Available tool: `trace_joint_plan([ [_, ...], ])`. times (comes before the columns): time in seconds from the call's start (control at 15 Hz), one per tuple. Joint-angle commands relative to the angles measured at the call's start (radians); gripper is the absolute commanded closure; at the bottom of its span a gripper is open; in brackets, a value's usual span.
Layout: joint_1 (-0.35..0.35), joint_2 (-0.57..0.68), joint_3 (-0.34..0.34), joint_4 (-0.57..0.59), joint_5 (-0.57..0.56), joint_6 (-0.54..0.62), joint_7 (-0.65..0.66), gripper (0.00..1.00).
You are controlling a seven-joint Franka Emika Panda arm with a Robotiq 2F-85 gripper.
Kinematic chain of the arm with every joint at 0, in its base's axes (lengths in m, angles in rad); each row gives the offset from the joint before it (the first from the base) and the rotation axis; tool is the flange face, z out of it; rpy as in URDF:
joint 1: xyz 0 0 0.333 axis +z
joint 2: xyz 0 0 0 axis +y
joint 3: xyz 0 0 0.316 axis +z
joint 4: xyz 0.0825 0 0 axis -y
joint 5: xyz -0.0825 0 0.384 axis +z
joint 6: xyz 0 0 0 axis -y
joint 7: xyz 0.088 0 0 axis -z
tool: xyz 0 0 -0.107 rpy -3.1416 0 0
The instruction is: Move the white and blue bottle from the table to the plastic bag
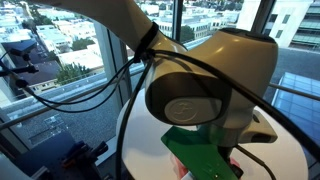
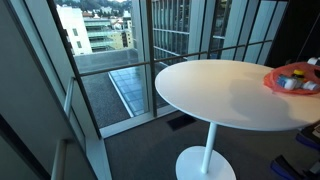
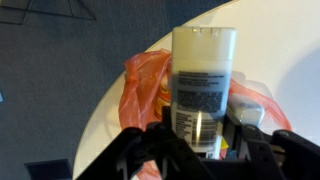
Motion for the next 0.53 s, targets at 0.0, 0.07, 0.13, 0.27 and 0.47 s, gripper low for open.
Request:
trace_joint_plan([
  [0.0, -0.028, 0.059, 0.015, 0.055, 0.027, -0.01, 0.005, 0.74],
  [0.07, -0.033, 0.072, 0.018, 0.062, 0.03, -0.01, 0.004, 0.74],
  [0.13, -0.037, 0.086, 0.021, 0.069, 0.033, -0.011, 0.003, 0.74],
  [0.27, -0.043, 0.111, 0.03, 0.083, 0.035, -0.016, 0.005, 0.74],
  [0.47, -0.05, 0.144, 0.043, 0.108, 0.033, -0.021, 0.011, 0.74],
])
